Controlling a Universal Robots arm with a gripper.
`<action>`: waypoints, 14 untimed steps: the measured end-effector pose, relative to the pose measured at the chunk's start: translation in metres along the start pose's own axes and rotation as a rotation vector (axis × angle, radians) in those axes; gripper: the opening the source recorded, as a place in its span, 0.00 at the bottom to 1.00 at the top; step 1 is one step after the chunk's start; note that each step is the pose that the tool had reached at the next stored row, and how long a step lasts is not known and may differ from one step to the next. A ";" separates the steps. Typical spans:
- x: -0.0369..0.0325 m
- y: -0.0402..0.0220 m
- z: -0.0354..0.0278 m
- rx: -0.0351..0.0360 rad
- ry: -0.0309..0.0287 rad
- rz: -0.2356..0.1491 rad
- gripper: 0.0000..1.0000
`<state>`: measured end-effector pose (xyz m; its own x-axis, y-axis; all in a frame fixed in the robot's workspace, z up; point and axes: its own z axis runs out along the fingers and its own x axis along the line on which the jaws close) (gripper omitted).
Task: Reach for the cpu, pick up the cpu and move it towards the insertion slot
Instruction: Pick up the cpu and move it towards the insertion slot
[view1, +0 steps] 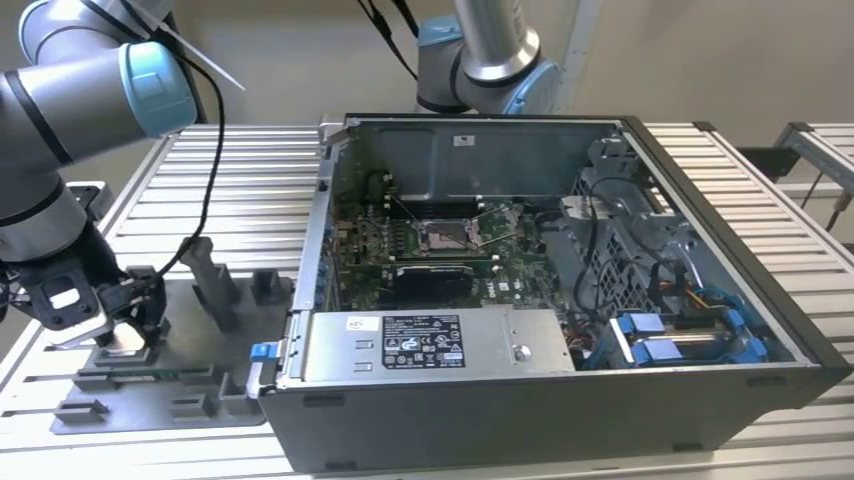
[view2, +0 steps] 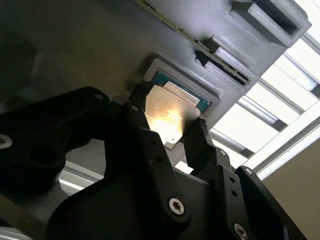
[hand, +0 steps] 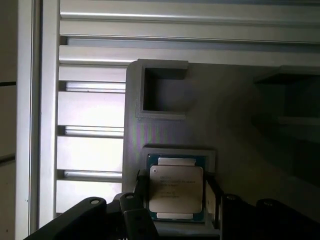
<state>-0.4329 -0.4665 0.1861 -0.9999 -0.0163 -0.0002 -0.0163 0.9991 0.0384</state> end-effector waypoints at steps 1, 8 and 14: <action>0.0000 0.0000 -0.0002 -0.0002 -0.0002 0.000 0.00; 0.0000 0.0005 -0.0126 0.0000 0.0001 0.000 0.00; 0.0000 0.0009 -0.0251 0.0001 0.0001 0.000 0.00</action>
<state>-0.4329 -0.4665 0.2112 -0.9999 -0.0163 -0.0001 -0.0163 0.9991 0.0383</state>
